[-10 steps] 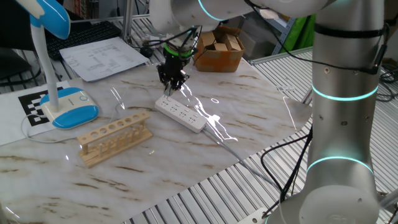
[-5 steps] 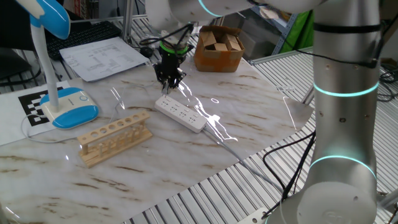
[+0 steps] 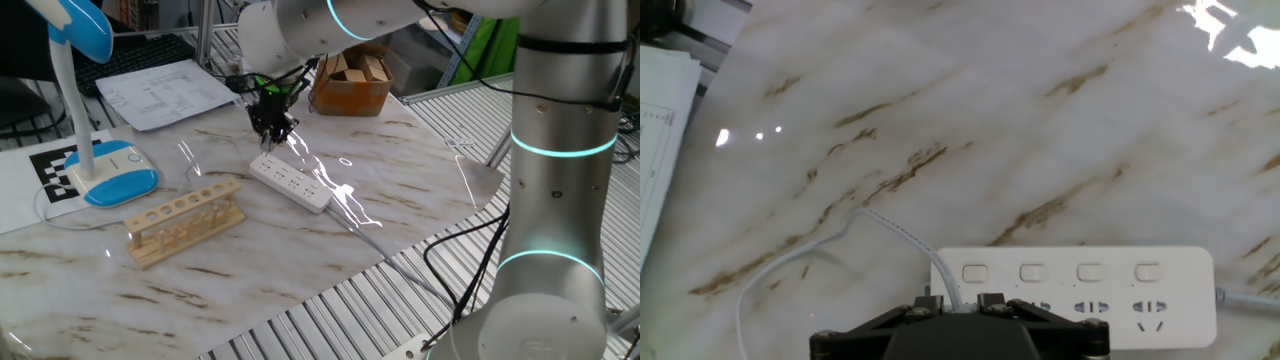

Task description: Plug in the power cord of the desk lamp, turn on the socket, and light up the desk lamp

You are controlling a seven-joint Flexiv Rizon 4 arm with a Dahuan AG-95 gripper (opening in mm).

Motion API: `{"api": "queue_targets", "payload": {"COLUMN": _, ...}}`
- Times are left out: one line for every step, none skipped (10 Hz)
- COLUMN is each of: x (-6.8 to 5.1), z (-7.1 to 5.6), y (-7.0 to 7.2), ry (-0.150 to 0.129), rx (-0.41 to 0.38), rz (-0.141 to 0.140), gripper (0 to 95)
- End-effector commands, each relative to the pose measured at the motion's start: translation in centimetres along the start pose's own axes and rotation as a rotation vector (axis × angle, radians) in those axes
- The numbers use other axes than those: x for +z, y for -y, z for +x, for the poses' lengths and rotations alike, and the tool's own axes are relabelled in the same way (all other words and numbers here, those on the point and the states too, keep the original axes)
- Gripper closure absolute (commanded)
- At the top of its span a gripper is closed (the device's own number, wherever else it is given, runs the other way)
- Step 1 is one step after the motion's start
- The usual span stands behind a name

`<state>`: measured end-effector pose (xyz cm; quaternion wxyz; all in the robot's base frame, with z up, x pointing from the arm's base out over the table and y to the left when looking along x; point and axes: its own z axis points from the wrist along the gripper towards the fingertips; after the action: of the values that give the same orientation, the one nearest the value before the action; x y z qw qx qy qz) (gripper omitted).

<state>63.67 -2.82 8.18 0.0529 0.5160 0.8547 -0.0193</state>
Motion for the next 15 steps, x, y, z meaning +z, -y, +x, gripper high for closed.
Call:
{"api": "queue_targets", "payload": {"x": -0.1, "z": 0.0, "y": 0.3, "ry": 0.043, "rx": 0.0, "rz": -0.009, "gripper": 95.0}}
{"api": "queue_targets", "payload": {"x": 0.0, "z": 0.0, "y": 0.3, "ry": 0.058, "rx": -0.001, "rz": -0.012, "gripper": 95.0}}
{"api": "queue_targets", "payload": {"x": 0.1, "z": -0.1, "y": 0.4, "ry": 0.066, "rx": -0.002, "rz": -0.021, "gripper": 95.0}}
{"api": "queue_targets", "payload": {"x": 0.3, "z": -0.1, "y": 0.4, "ry": 0.076, "rx": -0.003, "rz": -0.027, "gripper": 95.0}}
{"api": "queue_targets", "payload": {"x": 0.8, "z": -0.1, "y": 0.5, "ry": 0.093, "rx": -0.008, "rz": -0.035, "gripper": 95.0}}
{"api": "queue_targets", "payload": {"x": 1.1, "z": -0.1, "y": 0.6, "ry": 0.096, "rx": -0.008, "rz": -0.041, "gripper": 95.0}}
{"api": "queue_targets", "payload": {"x": 1.4, "z": -0.1, "y": 0.7, "ry": 0.093, "rx": -0.003, "rz": -0.045, "gripper": 95.0}}
{"api": "queue_targets", "payload": {"x": 1.8, "z": 0.0, "y": 0.8, "ry": 0.091, "rx": 0.008, "rz": -0.046, "gripper": 95.0}}
{"api": "queue_targets", "payload": {"x": 2.1, "z": 0.1, "y": 0.9, "ry": 0.088, "rx": 0.019, "rz": -0.048, "gripper": 95.0}}
{"api": "queue_targets", "payload": {"x": 2.2, "z": 0.1, "y": 0.9, "ry": 0.086, "rx": 0.028, "rz": -0.05, "gripper": 95.0}}
{"api": "queue_targets", "payload": {"x": 2.4, "z": 0.1, "y": 0.9, "ry": 0.087, "rx": 0.028, "rz": -0.052, "gripper": 95.0}}
{"api": "queue_targets", "payload": {"x": 2.5, "z": 0.1, "y": 1.0, "ry": 0.088, "rx": 0.029, "rz": -0.053, "gripper": 95.0}}
{"api": "queue_targets", "payload": {"x": 2.7, "z": 0.1, "y": 1.0, "ry": 0.088, "rx": 0.028, "rz": -0.055, "gripper": 95.0}}
{"api": "queue_targets", "payload": {"x": 2.9, "z": 0.1, "y": 1.0, "ry": 0.09, "rx": 0.026, "rz": -0.056, "gripper": 95.0}}
{"api": "queue_targets", "payload": {"x": 2.9, "z": 0.2, "y": 1.0, "ry": 0.092, "rx": 0.027, "rz": -0.058, "gripper": 95.0}}
